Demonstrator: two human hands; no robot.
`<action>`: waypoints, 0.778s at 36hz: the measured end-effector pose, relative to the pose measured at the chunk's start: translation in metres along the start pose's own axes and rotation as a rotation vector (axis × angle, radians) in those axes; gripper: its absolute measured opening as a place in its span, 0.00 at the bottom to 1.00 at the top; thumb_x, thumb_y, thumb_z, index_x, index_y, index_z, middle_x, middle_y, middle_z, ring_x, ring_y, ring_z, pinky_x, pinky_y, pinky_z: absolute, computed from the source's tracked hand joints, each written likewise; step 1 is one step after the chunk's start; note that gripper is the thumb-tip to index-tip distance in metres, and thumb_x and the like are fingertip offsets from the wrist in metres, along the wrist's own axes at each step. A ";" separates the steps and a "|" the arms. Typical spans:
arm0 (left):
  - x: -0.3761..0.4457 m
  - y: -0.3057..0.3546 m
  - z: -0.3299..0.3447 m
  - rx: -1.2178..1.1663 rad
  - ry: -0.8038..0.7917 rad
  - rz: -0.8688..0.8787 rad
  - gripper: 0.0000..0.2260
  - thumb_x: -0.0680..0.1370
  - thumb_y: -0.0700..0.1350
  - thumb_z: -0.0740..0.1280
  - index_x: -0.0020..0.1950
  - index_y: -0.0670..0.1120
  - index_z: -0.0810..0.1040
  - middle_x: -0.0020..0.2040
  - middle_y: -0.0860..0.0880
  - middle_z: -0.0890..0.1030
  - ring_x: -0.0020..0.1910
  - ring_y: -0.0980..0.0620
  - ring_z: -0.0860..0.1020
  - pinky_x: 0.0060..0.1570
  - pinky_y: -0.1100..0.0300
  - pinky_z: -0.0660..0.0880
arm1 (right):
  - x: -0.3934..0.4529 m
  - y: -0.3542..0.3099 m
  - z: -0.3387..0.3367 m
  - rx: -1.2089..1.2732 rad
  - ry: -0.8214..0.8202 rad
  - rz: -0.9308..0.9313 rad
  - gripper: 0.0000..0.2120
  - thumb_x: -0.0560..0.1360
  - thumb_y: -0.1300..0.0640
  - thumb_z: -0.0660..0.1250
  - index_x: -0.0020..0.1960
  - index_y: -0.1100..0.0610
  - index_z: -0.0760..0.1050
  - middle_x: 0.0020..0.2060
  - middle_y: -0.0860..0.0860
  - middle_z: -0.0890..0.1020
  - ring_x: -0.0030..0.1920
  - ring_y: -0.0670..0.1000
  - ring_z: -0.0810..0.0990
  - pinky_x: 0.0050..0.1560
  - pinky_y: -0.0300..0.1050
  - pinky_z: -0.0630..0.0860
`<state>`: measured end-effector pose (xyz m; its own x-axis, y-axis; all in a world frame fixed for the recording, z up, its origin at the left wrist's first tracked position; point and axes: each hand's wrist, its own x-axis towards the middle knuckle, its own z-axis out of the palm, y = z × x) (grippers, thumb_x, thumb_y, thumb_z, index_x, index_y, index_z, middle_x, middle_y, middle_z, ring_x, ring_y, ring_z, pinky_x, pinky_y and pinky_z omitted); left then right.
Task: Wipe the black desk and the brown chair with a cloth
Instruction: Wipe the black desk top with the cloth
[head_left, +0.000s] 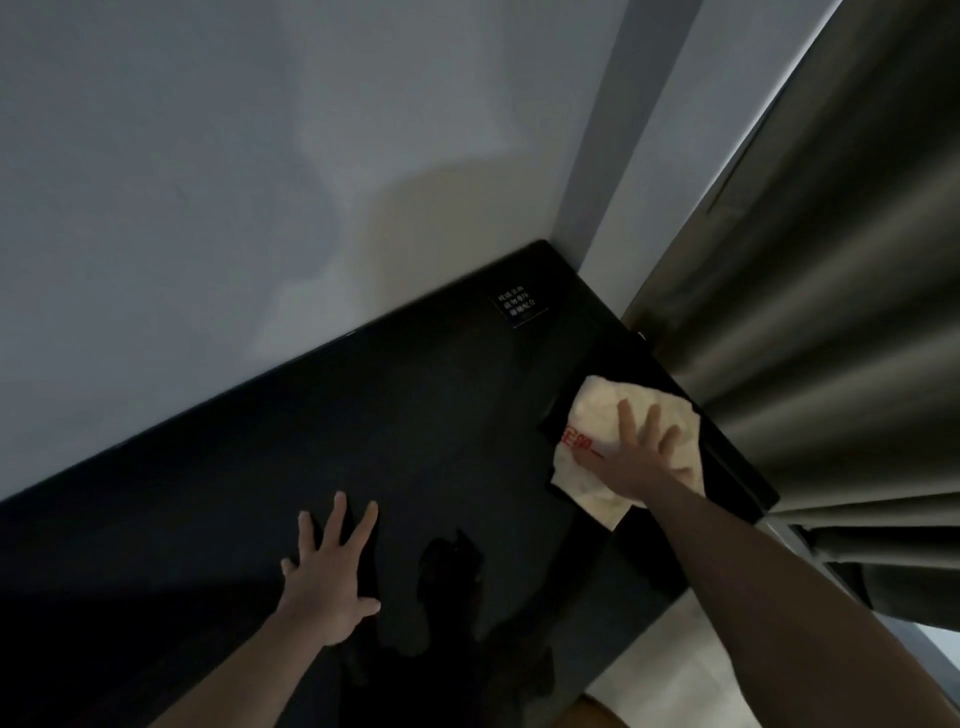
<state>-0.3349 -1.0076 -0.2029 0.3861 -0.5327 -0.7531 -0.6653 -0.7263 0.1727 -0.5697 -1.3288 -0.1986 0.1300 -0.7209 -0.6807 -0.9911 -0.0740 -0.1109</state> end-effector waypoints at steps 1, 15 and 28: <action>-0.001 -0.001 0.001 0.000 0.004 0.003 0.52 0.75 0.54 0.74 0.79 0.63 0.33 0.77 0.53 0.24 0.78 0.36 0.31 0.75 0.31 0.53 | -0.001 0.002 0.000 0.007 0.009 0.003 0.54 0.68 0.19 0.59 0.77 0.35 0.27 0.78 0.47 0.26 0.78 0.64 0.29 0.71 0.79 0.45; -0.009 -0.002 -0.005 0.040 -0.025 0.031 0.53 0.76 0.54 0.74 0.79 0.62 0.31 0.78 0.51 0.26 0.78 0.34 0.33 0.73 0.29 0.55 | -0.079 0.071 0.074 0.117 0.051 0.100 0.56 0.65 0.18 0.59 0.79 0.38 0.31 0.80 0.48 0.32 0.79 0.62 0.32 0.74 0.76 0.48; 0.002 0.002 0.001 0.053 -0.044 0.003 0.54 0.77 0.53 0.73 0.77 0.62 0.26 0.76 0.50 0.22 0.77 0.33 0.30 0.73 0.28 0.54 | -0.020 0.073 0.017 0.183 0.124 0.201 0.51 0.71 0.23 0.59 0.80 0.39 0.33 0.80 0.51 0.31 0.78 0.66 0.31 0.74 0.75 0.41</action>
<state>-0.3361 -1.0094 -0.2051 0.3560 -0.5147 -0.7799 -0.7000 -0.6998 0.1422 -0.6439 -1.3082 -0.2051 -0.0837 -0.7884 -0.6094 -0.9733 0.1958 -0.1196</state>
